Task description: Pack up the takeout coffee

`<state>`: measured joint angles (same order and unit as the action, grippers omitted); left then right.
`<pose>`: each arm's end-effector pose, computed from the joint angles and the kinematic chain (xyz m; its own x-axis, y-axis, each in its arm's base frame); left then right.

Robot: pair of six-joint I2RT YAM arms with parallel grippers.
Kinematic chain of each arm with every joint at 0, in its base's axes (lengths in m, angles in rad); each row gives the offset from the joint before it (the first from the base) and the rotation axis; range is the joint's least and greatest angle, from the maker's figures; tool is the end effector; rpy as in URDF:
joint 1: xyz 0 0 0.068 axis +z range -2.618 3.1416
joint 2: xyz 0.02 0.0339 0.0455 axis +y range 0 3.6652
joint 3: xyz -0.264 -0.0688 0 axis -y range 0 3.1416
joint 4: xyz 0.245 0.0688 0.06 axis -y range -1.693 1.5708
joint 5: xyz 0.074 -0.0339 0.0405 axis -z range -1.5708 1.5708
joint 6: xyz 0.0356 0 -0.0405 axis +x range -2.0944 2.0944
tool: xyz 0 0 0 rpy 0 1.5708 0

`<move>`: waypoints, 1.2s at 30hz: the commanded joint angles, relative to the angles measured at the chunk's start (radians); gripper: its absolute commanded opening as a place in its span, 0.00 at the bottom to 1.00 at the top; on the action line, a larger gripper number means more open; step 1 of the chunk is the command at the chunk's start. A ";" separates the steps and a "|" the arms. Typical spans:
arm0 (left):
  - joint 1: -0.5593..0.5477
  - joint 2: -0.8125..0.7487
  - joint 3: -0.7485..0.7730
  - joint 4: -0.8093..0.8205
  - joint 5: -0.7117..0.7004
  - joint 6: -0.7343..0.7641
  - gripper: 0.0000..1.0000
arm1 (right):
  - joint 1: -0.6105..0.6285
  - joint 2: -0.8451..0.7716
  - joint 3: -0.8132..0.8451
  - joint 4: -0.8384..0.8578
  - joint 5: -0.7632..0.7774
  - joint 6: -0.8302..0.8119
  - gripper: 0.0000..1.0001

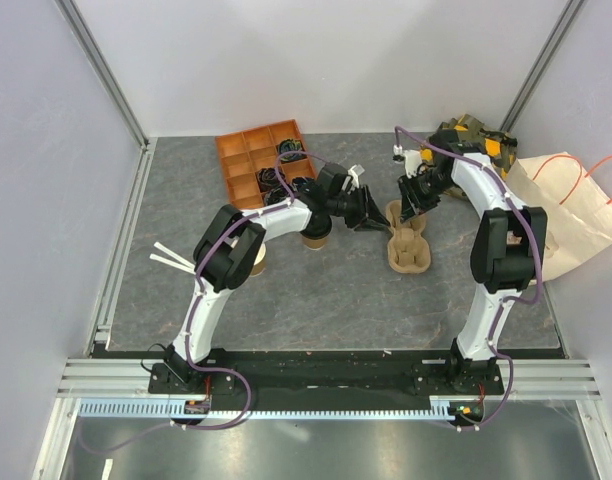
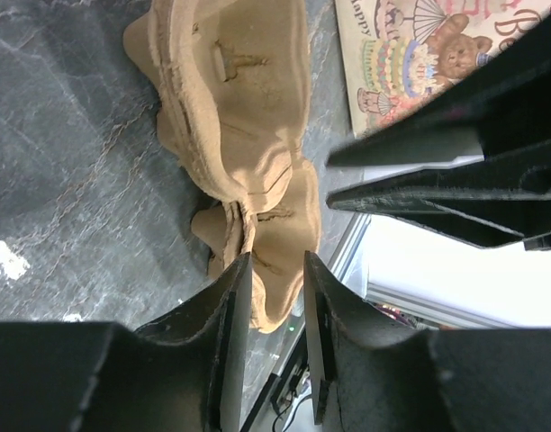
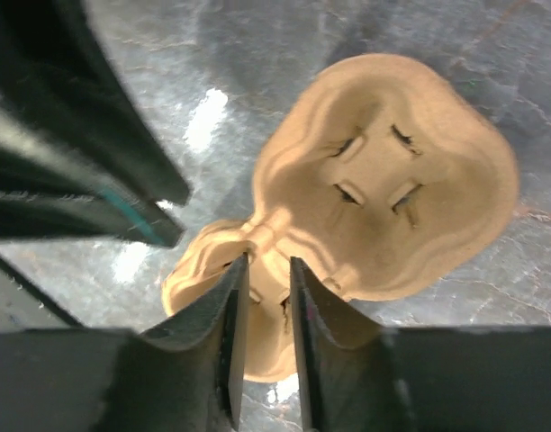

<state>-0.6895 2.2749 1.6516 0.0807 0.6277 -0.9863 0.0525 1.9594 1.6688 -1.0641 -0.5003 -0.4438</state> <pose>0.3824 -0.3424 0.1673 -0.9729 -0.0727 -0.2196 0.1660 0.4420 -0.8815 0.3931 0.0378 0.2423 -0.8170 -0.4202 -0.3948 -0.5532 0.7645 0.3311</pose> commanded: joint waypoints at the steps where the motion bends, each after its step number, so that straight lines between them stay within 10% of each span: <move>1: 0.004 -0.083 -0.013 -0.019 -0.016 0.049 0.37 | 0.047 -0.056 -0.058 0.113 0.089 0.091 0.34; 36: 0.022 -0.118 -0.062 -0.019 0.007 0.035 0.37 | 0.130 0.030 -0.090 0.168 0.186 0.088 0.37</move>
<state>-0.6724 2.1872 1.5909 0.0460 0.6296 -0.9695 0.1806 1.9690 1.5753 -0.8936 -0.3164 -0.3439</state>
